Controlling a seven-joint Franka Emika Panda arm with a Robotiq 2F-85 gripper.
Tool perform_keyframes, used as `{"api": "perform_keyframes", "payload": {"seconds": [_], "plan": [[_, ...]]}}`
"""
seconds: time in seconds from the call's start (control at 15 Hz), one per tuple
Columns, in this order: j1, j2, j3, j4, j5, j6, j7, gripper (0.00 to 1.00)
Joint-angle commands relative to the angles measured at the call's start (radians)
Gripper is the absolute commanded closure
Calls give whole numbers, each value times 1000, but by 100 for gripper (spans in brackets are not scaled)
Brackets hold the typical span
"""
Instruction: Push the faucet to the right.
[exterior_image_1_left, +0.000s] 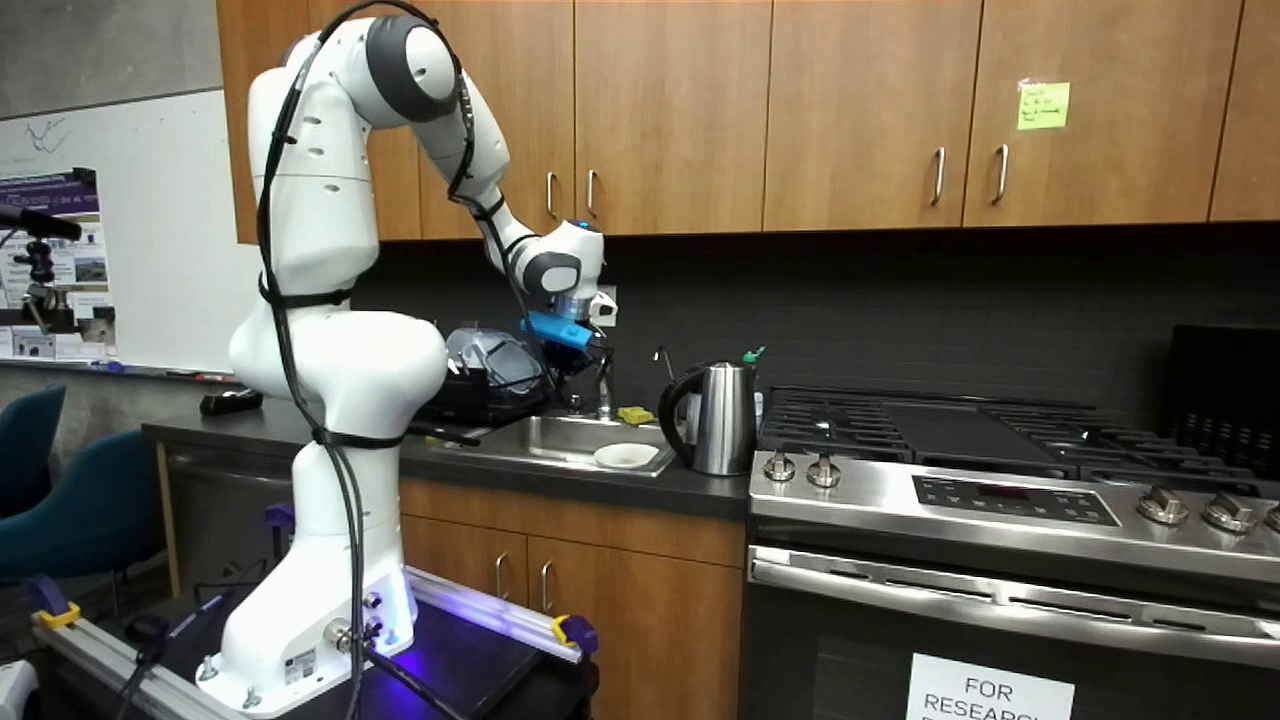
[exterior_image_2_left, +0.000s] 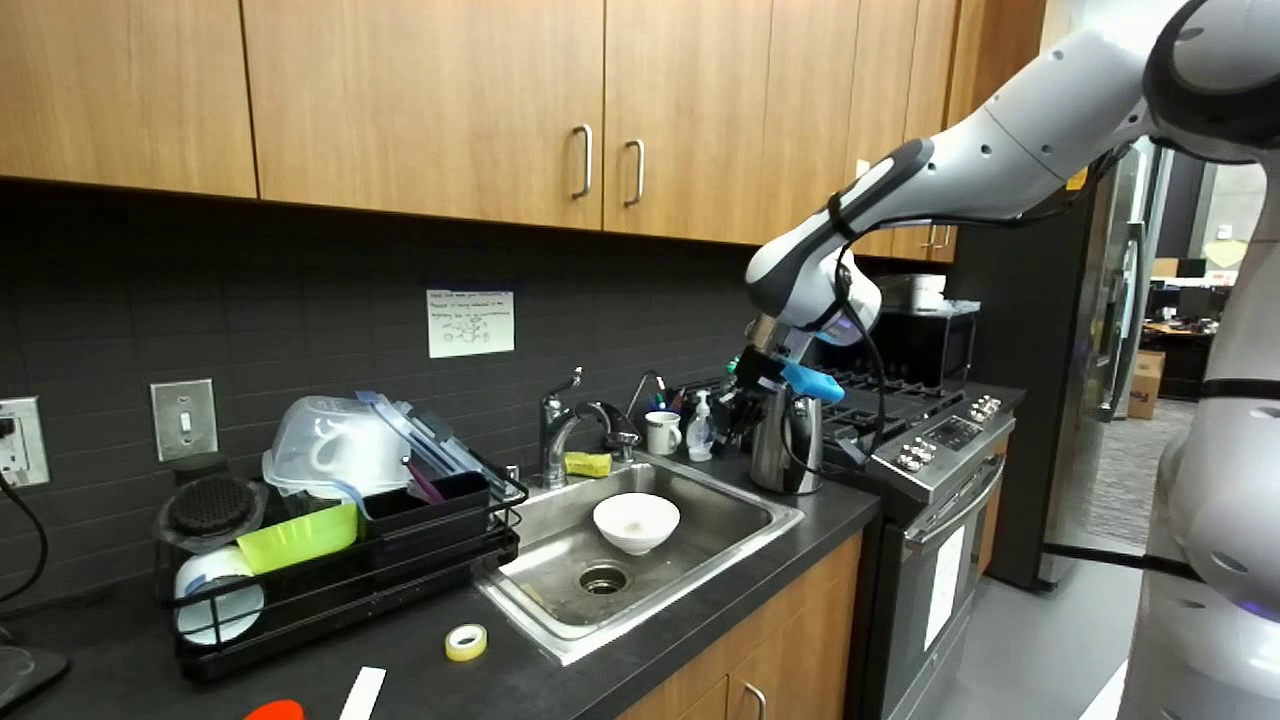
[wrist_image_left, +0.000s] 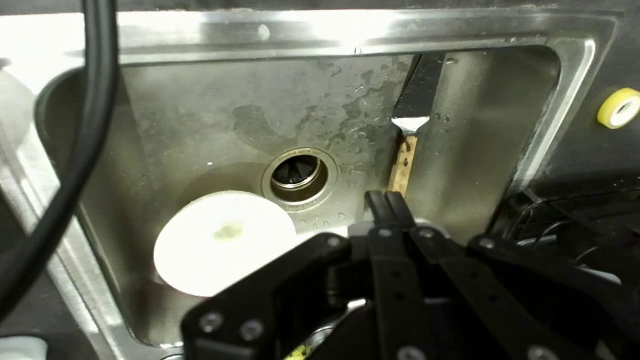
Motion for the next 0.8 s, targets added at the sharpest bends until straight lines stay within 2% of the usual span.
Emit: {"api": "perform_keyframes", "payload": {"seconds": [0.0, 0.27, 0.33, 0.47, 0.73], "plan": [[-64, 76, 57, 87, 31, -37, -40, 100], [-116, 129, 104, 154, 6, -58, -26, 100], [-126, 141, 115, 169, -5, -64, -20, 74], [-145, 163, 134, 199, -21, -76, -9, 69], [-176, 210, 164, 259, -48, -101, 2, 43]]}}
